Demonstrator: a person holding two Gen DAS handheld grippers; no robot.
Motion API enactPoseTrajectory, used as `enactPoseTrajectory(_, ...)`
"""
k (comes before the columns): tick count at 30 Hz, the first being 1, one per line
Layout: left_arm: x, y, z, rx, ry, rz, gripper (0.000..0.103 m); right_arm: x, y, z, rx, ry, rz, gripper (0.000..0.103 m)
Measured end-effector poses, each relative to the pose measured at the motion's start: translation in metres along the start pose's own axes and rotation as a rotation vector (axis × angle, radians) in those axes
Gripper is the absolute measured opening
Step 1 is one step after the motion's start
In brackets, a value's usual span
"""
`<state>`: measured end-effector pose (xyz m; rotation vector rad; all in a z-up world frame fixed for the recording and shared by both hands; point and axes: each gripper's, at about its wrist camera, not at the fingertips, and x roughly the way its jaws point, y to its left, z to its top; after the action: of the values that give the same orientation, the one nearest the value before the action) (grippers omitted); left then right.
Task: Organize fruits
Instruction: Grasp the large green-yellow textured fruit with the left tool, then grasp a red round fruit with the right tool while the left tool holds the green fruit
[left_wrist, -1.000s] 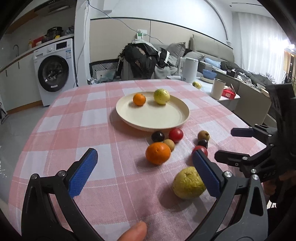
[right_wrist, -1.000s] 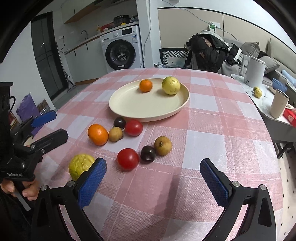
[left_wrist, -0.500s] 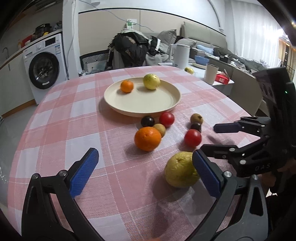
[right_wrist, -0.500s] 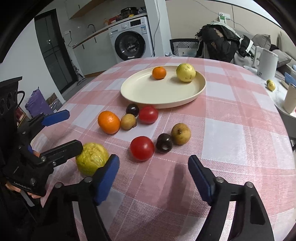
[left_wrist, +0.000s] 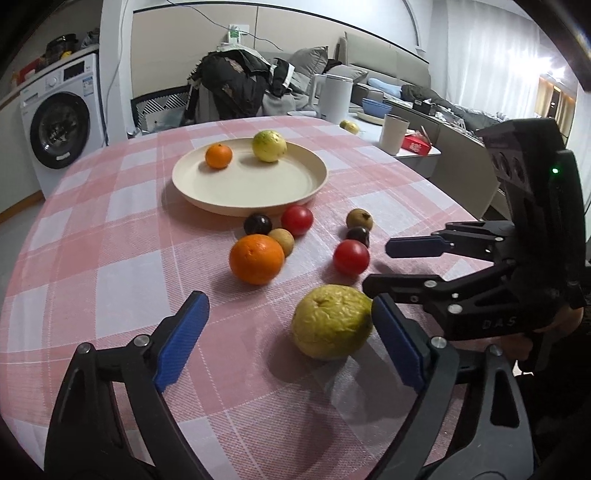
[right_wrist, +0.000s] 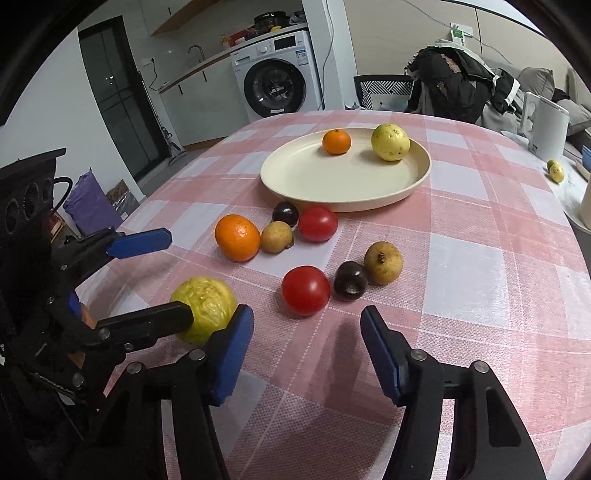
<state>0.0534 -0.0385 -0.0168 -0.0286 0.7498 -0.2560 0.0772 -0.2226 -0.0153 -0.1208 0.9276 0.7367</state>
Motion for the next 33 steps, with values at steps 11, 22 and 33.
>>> enactPoseTrajectory(11, 0.017, -0.010, -0.006, 0.041, 0.081, -0.044, 0.067, 0.001, -0.001, 0.000, -0.001, 0.005, -0.010, 0.059)
enactPoseTrajectory(22, 0.017, -0.003, -0.005, 0.023, 0.087, -0.028, 0.045, 0.004, 0.002, 0.000, -0.008, 0.009, 0.006, 0.058)
enactPoseTrajectory(33, 0.010, 0.012, -0.001, -0.011, 0.060, 0.002, 0.045, 0.019, 0.009, 0.010, -0.010, 0.029, 0.025, 0.055)
